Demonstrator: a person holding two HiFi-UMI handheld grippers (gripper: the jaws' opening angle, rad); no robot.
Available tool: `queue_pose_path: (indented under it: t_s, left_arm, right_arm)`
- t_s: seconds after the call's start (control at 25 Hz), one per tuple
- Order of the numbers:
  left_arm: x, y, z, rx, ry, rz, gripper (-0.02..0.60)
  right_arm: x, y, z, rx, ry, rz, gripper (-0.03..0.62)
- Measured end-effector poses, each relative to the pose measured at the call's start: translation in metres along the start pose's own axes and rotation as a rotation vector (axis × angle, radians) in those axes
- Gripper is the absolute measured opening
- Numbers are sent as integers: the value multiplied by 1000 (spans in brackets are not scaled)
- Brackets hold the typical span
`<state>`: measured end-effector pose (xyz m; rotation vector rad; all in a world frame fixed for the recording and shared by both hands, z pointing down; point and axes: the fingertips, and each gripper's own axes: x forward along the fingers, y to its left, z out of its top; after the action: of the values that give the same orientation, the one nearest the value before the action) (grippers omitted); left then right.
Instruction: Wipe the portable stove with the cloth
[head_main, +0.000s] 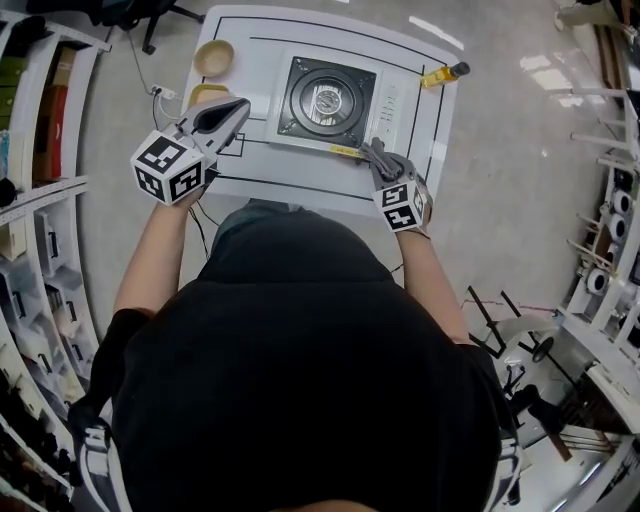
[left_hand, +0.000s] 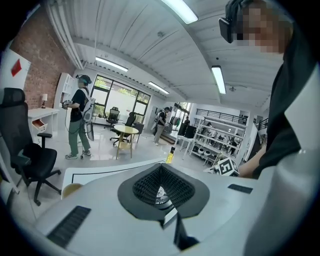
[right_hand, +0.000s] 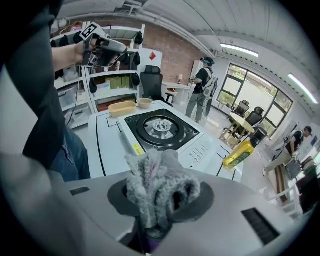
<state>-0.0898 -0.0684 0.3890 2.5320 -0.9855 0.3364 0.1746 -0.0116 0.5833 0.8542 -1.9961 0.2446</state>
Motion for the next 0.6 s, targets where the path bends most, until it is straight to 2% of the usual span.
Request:
queue_pose_path:
  t_s: [0.24, 0.6]
  left_arm:
    - [4, 10, -13, -19, 20, -3, 23]
    - [16, 20, -22, -38, 28, -15, 23]
  right_arm:
    - [15, 10, -7, -64, 44, 18, 117]
    - [30, 38, -1, -96, 60, 100, 117]
